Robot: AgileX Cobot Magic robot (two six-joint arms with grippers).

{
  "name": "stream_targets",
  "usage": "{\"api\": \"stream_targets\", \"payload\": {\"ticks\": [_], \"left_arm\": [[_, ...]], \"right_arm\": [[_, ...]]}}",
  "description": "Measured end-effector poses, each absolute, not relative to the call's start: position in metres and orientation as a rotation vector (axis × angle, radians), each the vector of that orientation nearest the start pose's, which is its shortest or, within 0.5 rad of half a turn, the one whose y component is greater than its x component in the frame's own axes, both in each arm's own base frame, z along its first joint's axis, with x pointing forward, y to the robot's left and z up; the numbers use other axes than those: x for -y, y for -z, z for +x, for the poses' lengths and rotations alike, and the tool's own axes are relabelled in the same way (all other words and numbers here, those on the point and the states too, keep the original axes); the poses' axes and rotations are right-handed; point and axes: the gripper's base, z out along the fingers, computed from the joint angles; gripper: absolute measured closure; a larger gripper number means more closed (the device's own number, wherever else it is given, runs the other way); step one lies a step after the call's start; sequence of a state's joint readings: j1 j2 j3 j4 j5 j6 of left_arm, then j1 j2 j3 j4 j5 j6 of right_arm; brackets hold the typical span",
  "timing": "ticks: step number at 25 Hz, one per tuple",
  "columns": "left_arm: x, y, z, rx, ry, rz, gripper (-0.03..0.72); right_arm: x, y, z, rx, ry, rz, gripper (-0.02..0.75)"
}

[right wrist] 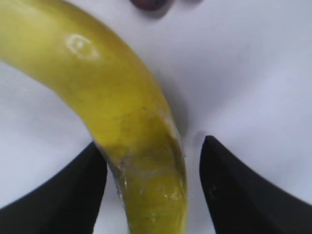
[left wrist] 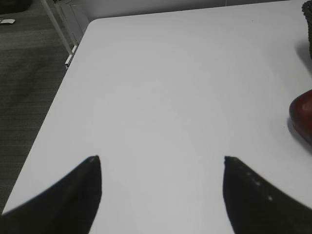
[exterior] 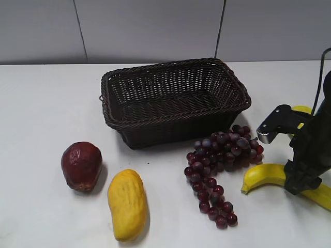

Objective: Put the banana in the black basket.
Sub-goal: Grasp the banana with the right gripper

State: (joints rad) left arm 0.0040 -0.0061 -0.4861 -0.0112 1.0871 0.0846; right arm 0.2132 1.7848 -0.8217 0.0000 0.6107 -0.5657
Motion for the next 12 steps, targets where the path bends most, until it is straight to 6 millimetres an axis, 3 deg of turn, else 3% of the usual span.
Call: {"api": "stream_targets", "payload": {"ticks": [5,12], "left_arm": [[0.001,-0.271,-0.005,-2.077,-0.041,0.084,0.113],[0.001,-0.271,-0.005,-2.077,-0.041,0.084,0.113]], "right_arm": [[-0.060,-0.119,0.276,-2.838,0.020,-1.165,0.432],[-0.059,-0.130,0.272,-2.836,0.020,-1.182,0.431]]}}
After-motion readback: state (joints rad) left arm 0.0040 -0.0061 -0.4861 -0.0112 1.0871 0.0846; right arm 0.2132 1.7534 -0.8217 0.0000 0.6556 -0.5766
